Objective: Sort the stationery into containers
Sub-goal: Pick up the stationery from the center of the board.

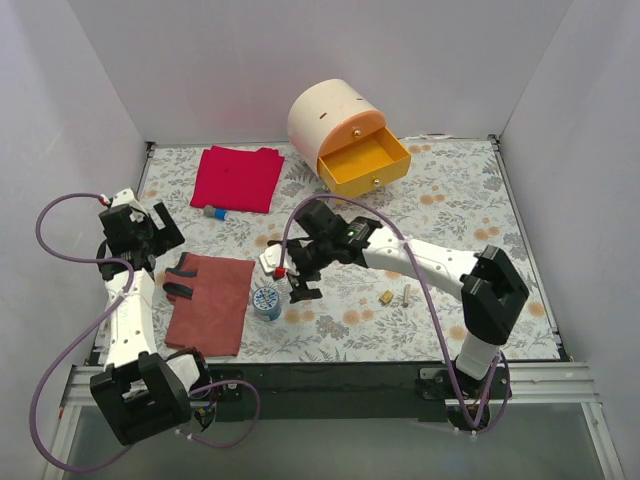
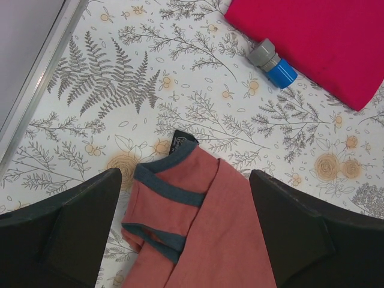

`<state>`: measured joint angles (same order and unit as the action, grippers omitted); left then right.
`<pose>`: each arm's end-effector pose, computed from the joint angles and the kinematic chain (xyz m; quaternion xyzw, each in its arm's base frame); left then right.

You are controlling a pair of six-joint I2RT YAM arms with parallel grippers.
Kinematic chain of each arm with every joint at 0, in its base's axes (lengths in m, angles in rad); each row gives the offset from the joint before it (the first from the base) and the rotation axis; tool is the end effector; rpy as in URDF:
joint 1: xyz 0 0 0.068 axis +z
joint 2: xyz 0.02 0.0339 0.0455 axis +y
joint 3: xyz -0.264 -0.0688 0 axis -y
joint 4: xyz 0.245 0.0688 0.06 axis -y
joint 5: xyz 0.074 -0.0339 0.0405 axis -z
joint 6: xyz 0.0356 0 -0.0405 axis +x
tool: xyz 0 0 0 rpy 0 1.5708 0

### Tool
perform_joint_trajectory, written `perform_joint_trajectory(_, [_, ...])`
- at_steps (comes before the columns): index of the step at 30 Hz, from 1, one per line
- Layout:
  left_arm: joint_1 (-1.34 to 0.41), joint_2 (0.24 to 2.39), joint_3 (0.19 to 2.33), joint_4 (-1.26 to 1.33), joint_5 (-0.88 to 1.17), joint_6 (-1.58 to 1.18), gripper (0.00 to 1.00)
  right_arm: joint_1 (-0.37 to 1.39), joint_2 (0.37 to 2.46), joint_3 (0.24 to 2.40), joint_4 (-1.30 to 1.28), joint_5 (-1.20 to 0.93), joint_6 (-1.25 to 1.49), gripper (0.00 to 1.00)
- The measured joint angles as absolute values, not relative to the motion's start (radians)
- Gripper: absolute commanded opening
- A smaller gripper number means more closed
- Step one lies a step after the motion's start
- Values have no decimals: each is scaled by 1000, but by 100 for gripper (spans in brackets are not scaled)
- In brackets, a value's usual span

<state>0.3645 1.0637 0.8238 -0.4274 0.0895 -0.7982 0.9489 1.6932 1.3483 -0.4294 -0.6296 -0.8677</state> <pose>0.2160 0.0790 0.2766 -0.4772 0.7619 -0.1331 0.4172 0.2023 0.3183 0.2773 -0.7649 0.4444 0.3001 0.3569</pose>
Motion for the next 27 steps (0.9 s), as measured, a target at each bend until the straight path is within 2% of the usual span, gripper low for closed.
perform_joint_trajectory(6, [364, 1007, 820, -451, 66, -807, 89, 1056, 1836, 1485, -495, -594, -942, 98])
perform_joint_trajectory(16, [358, 963, 820, -509, 61, -834, 89, 1063, 2042, 1728, -627, -591, -950, 98])
perform_joint_trajectory(27, [358, 958, 820, -525, 60, -834, 89, 1067, 2088, 1752, -724, -596, -988, 98])
